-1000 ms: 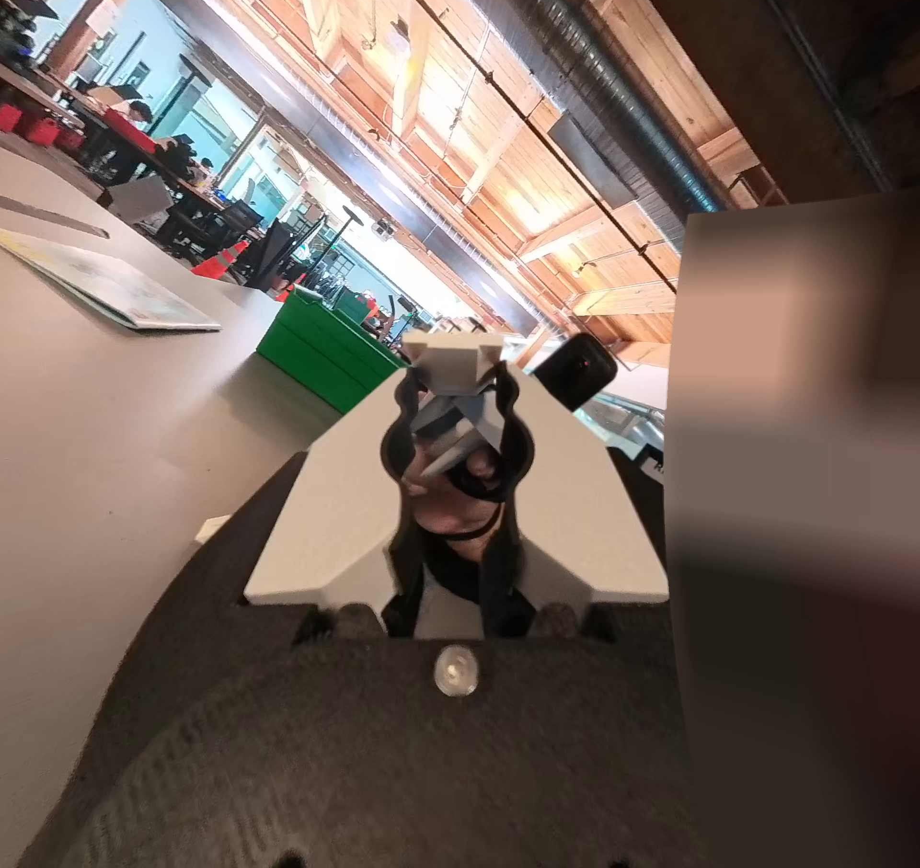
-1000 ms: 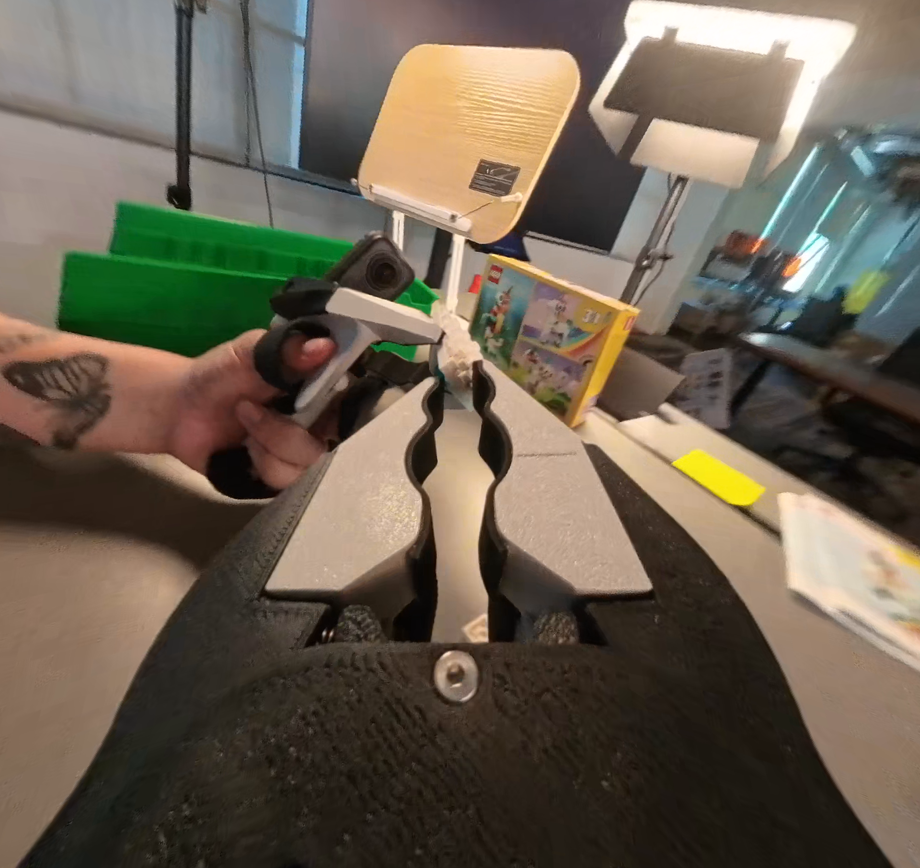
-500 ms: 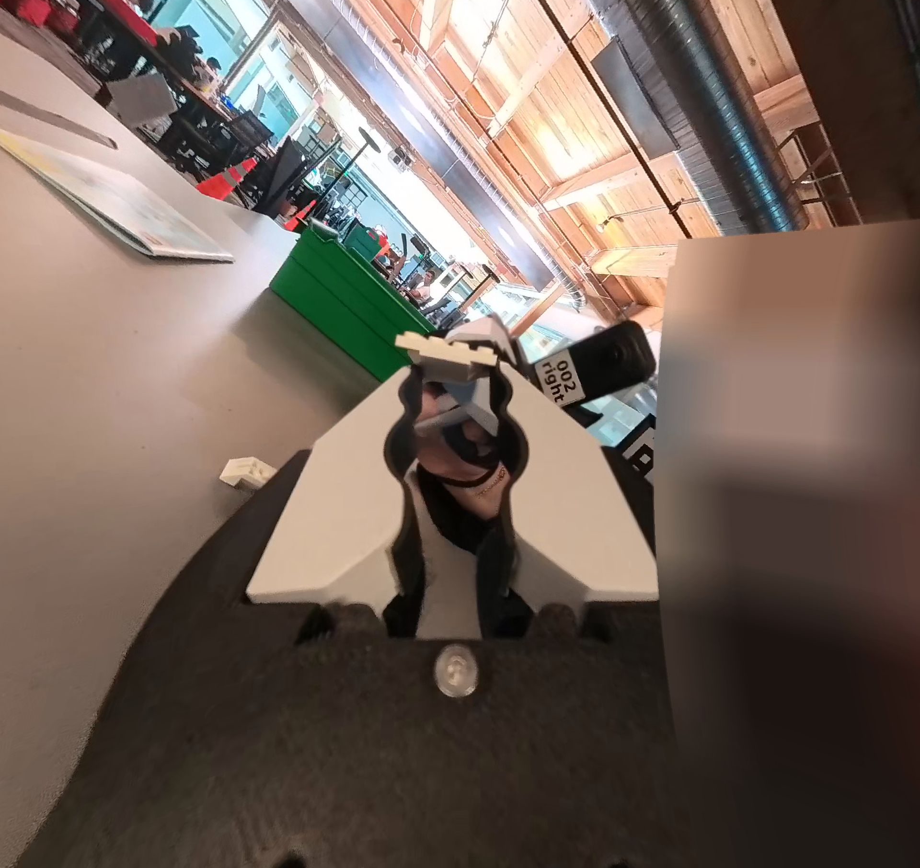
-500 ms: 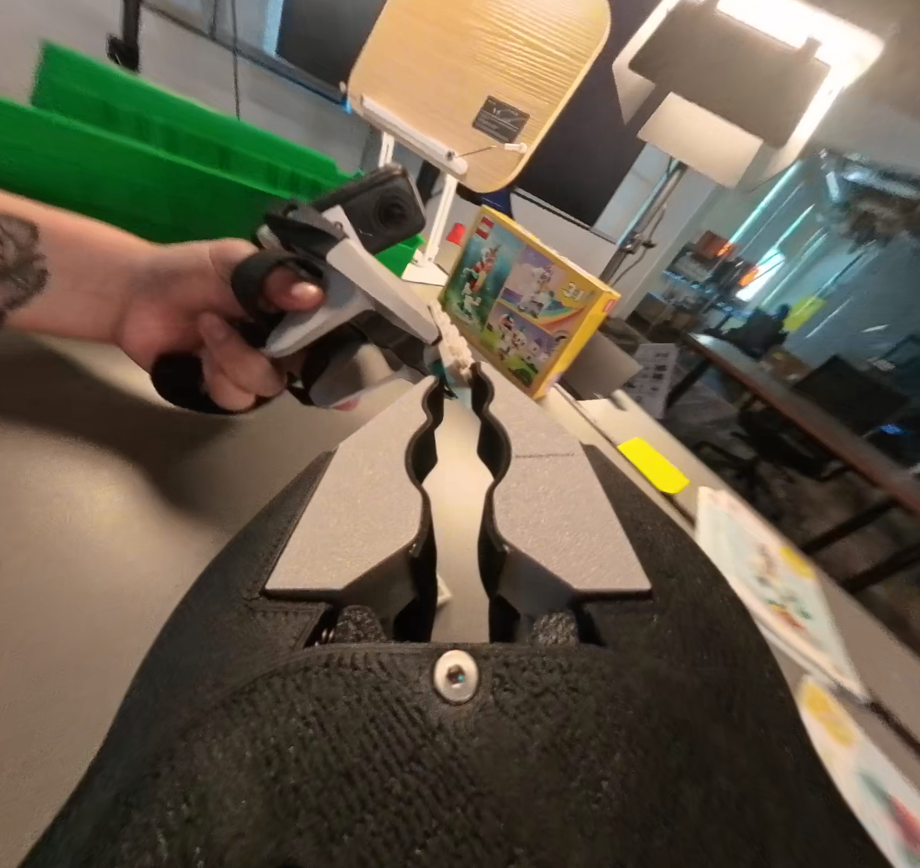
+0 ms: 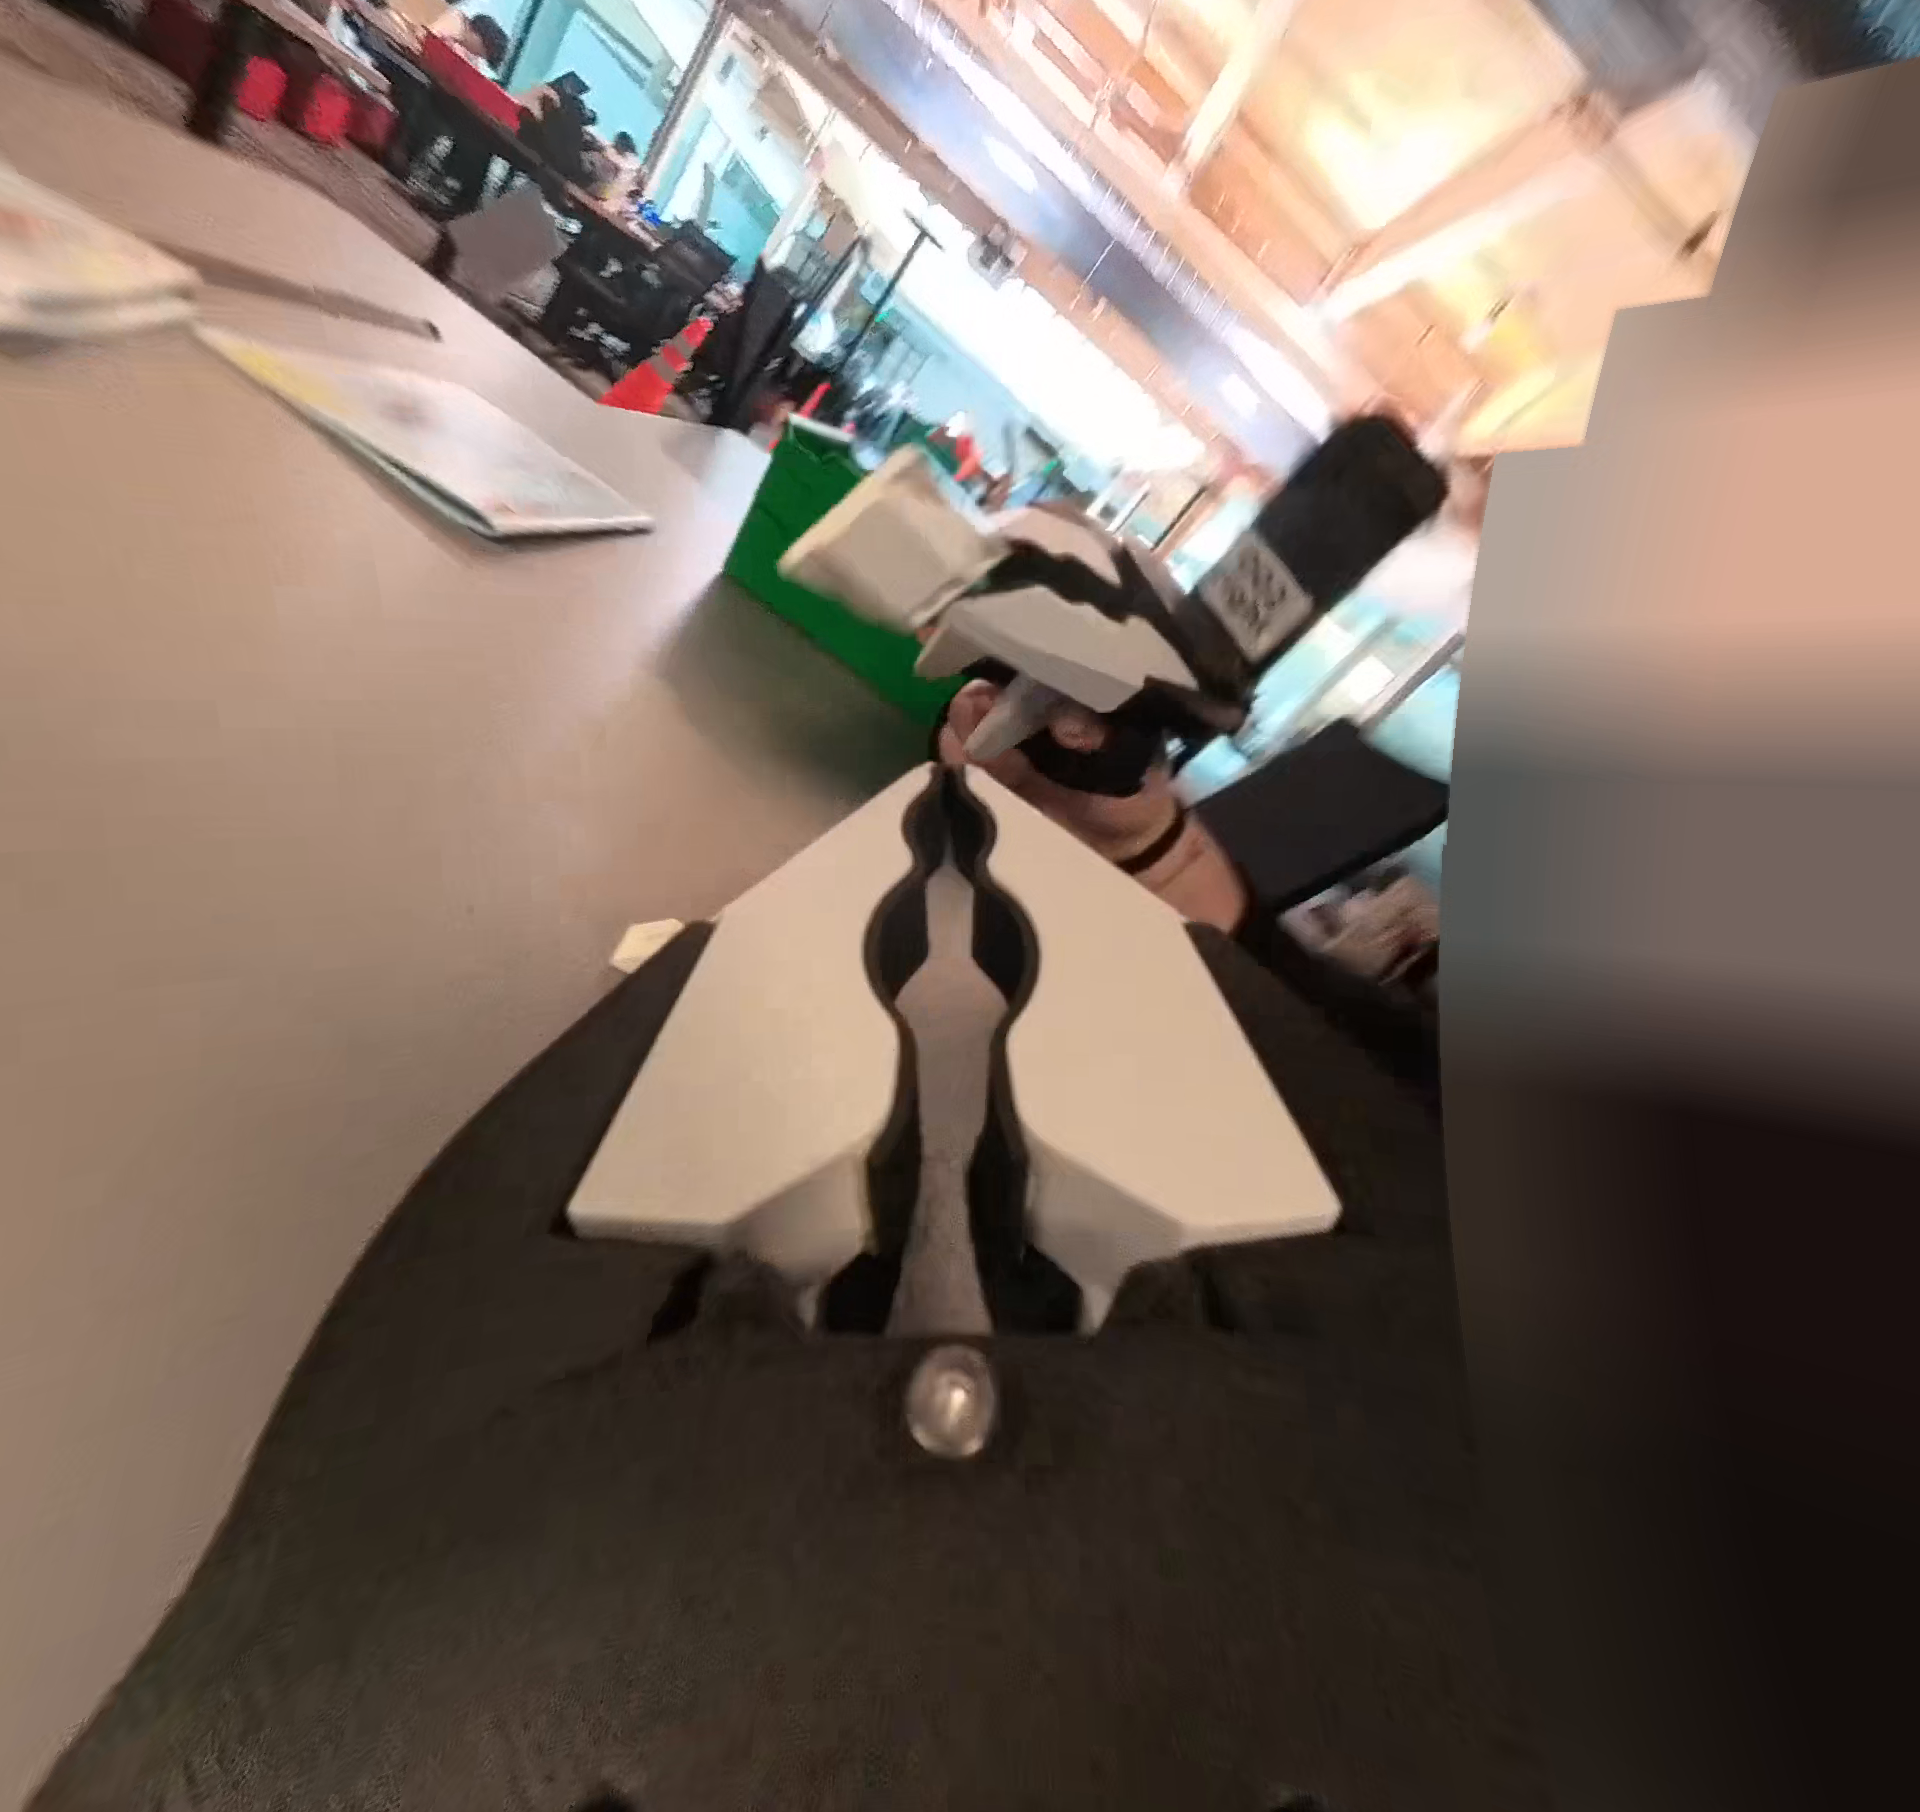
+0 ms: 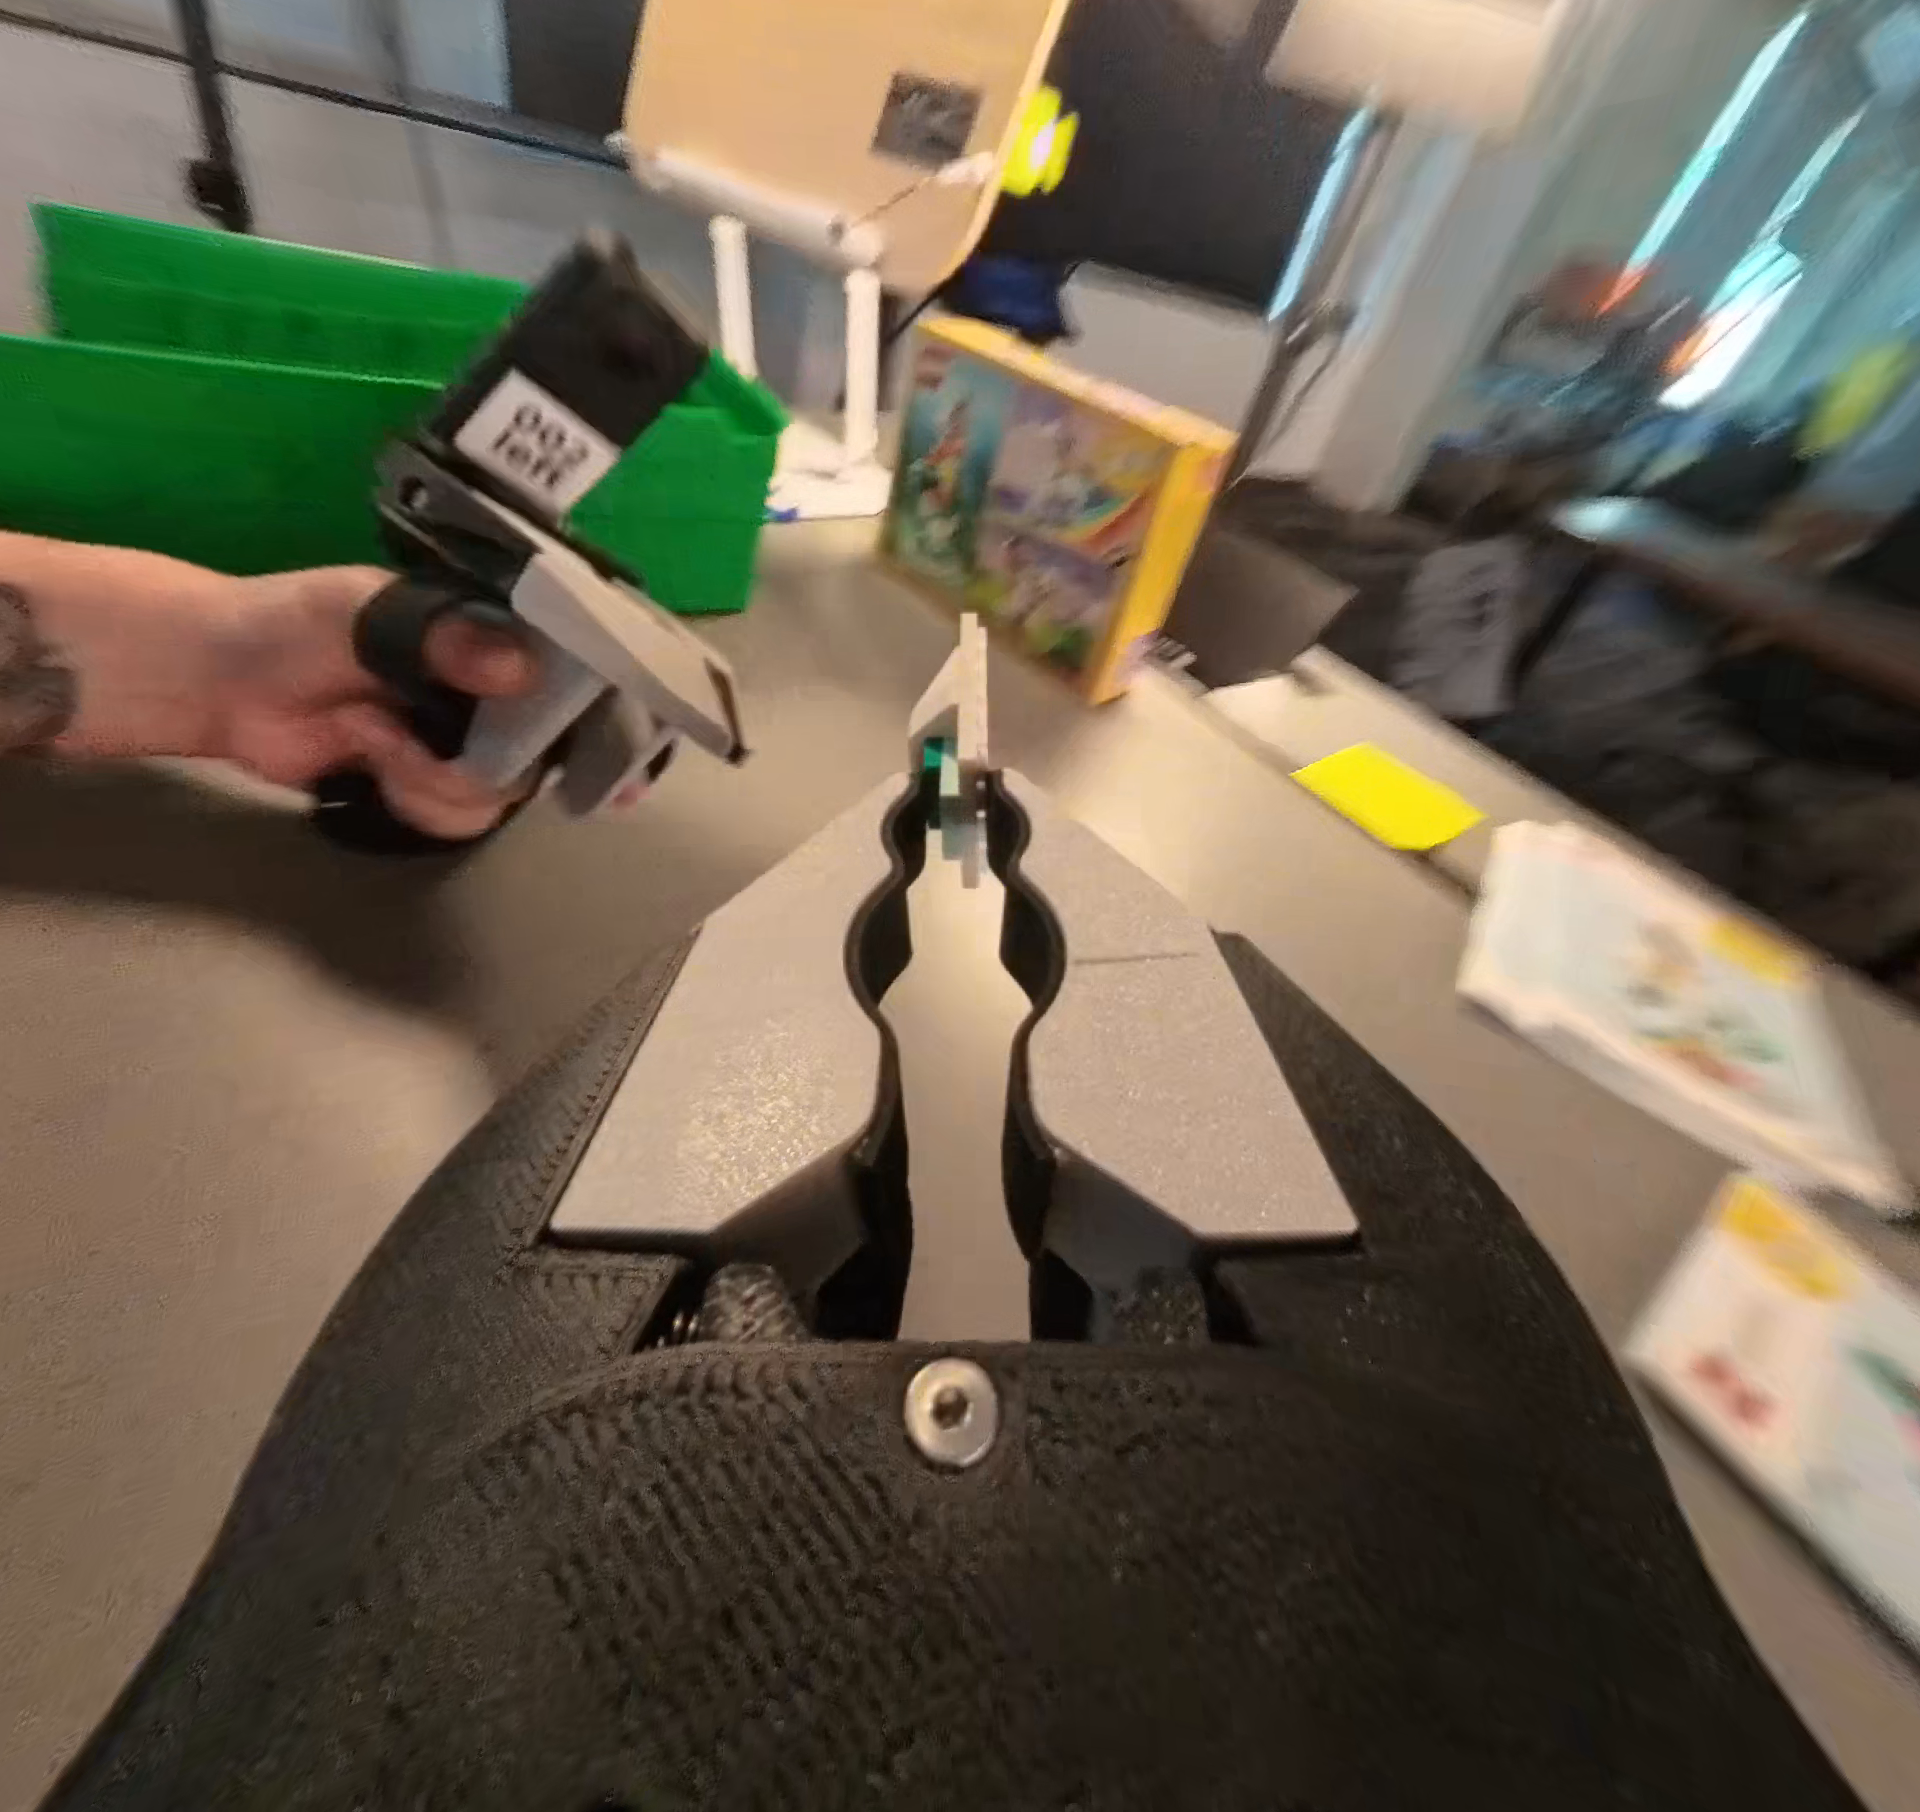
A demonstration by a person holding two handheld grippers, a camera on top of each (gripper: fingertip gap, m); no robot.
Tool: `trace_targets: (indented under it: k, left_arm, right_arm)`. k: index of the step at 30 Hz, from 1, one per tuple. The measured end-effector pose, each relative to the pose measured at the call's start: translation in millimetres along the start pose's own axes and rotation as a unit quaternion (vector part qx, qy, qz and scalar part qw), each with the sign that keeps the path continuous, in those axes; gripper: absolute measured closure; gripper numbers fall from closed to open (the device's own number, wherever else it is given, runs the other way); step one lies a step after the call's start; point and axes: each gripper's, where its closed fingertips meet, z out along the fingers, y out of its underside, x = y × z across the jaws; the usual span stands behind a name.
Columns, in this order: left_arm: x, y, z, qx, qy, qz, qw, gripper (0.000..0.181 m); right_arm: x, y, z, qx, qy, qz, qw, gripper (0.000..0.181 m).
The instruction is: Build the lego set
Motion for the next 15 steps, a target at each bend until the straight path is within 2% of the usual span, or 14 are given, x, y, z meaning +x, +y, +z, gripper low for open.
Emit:
trace_targets:
  k: [1, 2, 3, 5, 6, 9, 13, 15]
  left_arm:
    - [3.2, 3.4, 1.9, -0.018, -0.016, 0.052, 0.998, 0.181]
    - [4.7, 6.0, 2.1, -0.032, -0.034, 0.099, 0.994, 0.179]
    - [2.7, 6.7, 1.3, -0.039, -0.060, 0.138, 0.988, 0.162]
    - [-0.5, 5.6, -3.2, -0.038, -0.093, 0.197, 0.975, 0.153]
    - [2.4, 5.3, -4.5, -0.032, -0.085, 0.206, 0.974, 0.150]
    - [4.8, 11.6, -5.0, -0.052, -0.049, 0.170, 0.983, 0.148]
    - [16.1, 34.1, -3.0, -0.118, 0.025, 0.107, 0.987, 0.151]
    - [12.3, 36.2, -4.0, -0.125, 0.026, 0.093, 0.987, 0.167]
  right_arm:
    - [-6.5, 9.1, 4.1, -0.018, -0.031, 0.031, 0.999, 0.172]
    - [-10.9, 16.3, 6.3, -0.032, -0.052, 0.055, 0.997, 0.172]
    - [-13.9, 20.9, 6.7, -0.042, -0.068, 0.069, 0.994, 0.172]
    - [-27.4, 27.4, 5.2, -0.063, -0.120, 0.100, 0.986, 0.173]
    - [-35.8, 29.3, 4.3, -0.069, -0.151, 0.118, 0.979, 0.172]
    - [-59.0, 33.0, 1.6, -0.083, -0.225, 0.144, 0.960, 0.172]
    - [-71.2, 31.8, -0.3, -0.080, -0.260, 0.144, 0.952, 0.172]
    - [-74.5, 34.5, -1.4, -0.085, -0.265, 0.128, 0.952, 0.172]
